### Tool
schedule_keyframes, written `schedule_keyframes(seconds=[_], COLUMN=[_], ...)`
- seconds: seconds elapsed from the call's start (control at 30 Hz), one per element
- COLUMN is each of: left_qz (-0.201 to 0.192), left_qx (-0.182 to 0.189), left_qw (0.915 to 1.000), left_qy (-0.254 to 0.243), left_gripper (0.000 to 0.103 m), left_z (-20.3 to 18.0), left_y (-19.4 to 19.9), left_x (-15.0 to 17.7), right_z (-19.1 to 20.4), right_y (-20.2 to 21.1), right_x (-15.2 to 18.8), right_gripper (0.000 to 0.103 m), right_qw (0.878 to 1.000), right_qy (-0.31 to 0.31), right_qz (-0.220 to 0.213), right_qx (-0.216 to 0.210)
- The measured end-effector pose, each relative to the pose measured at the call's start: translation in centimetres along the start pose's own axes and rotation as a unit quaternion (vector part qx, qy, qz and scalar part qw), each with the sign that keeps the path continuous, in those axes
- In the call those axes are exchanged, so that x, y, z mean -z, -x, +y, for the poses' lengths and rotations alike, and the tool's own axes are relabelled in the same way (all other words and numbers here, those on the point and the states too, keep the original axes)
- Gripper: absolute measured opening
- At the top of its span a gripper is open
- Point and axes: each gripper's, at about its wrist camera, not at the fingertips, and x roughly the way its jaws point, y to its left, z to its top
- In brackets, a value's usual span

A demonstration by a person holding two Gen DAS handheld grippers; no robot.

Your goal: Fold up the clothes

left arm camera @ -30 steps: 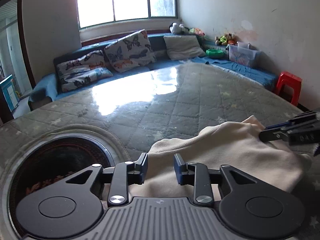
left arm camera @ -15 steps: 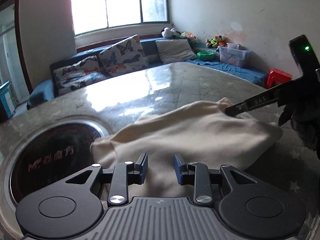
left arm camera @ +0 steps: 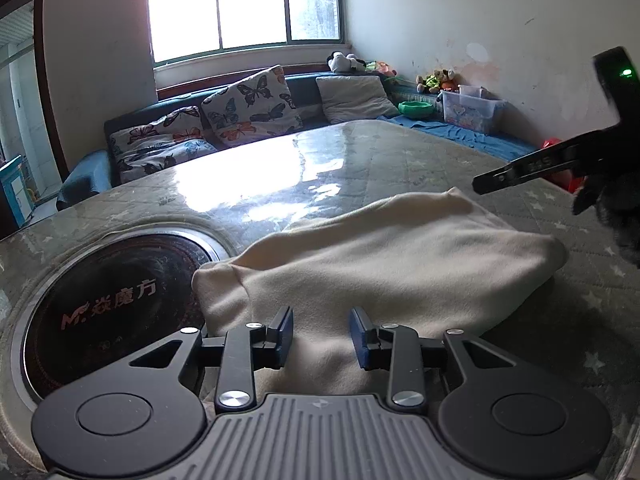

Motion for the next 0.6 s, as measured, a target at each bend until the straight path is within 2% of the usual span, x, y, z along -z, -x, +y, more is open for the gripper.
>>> schedule_keyframes(seconds=[0.23,0.37,0.43,0.5,0.6], left_qz=[-0.016,-0.006,0.004,0.007,0.001], left_qx=[0.022,0.028,0.028,0.031,0.024], left_qw=[0.9996,0.9996,0.9996,0.9995,0.9995], left_qy=[-0.002,-0.005,-0.001,0.007,0.021], left_gripper=[0.034,0.034,0.035,0.035,0.034], left_z=[-1.0,-1.4,-1.3,-0.9,0.0], left_y=[0.1,-0.7,-1.3,-1.3,-1.0], left_x=[-1.0,-0.5,0.0,0.1,-0.4], right_z=[3.1,3.8,3.5,3.3,3.5], right_y=[2.8,2.0,1.8,1.8,1.7], right_x=[1.9,4.0,4.6,4.4,4.1], right_gripper=[0.005,0.005,0.002,0.002,0.002], right_qw=[0.998,0.997,0.998,0.998,0.998], right_qy=[0.051,0.051,0.042,0.027,0.037], right_qz=[0.009,0.032,0.026,0.028,0.032], right_qx=[-0.047,-0.043,-0.043,-0.044,-0.041])
